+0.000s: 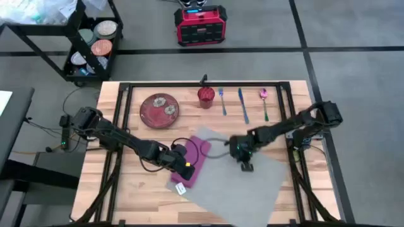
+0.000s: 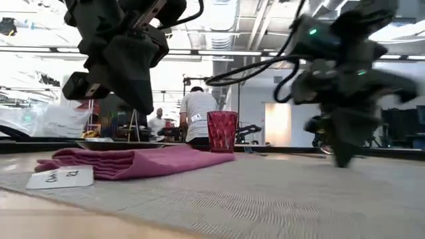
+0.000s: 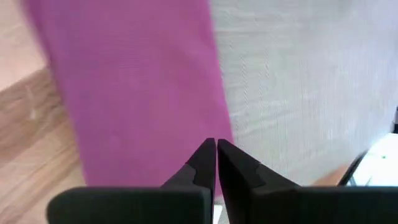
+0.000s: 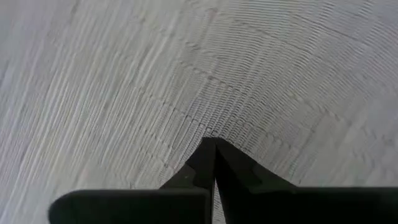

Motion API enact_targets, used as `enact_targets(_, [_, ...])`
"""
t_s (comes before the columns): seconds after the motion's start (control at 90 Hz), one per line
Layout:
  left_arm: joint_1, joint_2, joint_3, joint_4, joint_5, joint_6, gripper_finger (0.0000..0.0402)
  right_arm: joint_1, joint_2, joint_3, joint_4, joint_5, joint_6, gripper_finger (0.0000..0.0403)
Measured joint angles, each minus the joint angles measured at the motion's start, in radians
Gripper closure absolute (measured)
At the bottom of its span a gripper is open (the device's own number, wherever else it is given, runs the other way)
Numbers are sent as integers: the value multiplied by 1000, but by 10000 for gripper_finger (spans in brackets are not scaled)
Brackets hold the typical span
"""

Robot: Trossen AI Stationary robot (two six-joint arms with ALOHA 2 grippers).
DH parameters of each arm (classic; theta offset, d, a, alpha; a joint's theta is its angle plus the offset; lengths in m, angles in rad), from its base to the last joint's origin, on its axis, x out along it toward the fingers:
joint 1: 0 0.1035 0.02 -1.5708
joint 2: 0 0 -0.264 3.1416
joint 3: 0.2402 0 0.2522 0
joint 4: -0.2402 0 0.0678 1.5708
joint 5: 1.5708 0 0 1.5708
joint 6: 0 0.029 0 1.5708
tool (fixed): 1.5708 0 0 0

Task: Set table place
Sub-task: Adjust the gray place mat

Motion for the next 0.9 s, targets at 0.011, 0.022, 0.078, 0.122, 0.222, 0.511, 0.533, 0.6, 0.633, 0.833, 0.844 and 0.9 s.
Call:
enact_targets(0.011, [0,0,0,-1,0,0,402,-8,0,4,-2,8,-7,403])
enact_targets(0.022, [0,0,0,-2,0,0,402,-16,1,9,-4,16,-14,403])
enact_targets(0.078, [0,0,0,-4,0,3,402,-54,7,34,-14,53,-50,403])
enact_targets(0.122, [0,0,0,-3,0,17,402,-77,12,58,-21,80,-91,403])
enact_targets(0.222, [7,0,0,-4,-6,54,402,-99,46,146,-69,96,-236,403])
enact_targets(0.511, [54,0,0,-13,-61,155,402,-46,218,381,-337,152,-295,403])
enact_targets(0.533, [56,0,0,-17,-75,164,402,-35,214,390,-337,174,-295,403])
enact_targets(0.6, [60,3,0,-44,-135,197,402,-9,203,421,-280,215,-315,403])
enact_targets(0.633, [61,4,-1,-66,-172,216,402,2,193,438,-277,219,-322,403])
enact_targets(0.833, [85,4,-66,-107,-260,285,402,21,84,536,-386,264,-269,403])
enact_targets(0.844, [85,4,-71,-105,-260,285,402,22,77,540,-395,270,-264,403])
enact_targets(0.9, [84,4,-100,-97,-260,281,402,28,36,561,-409,294,-234,403])
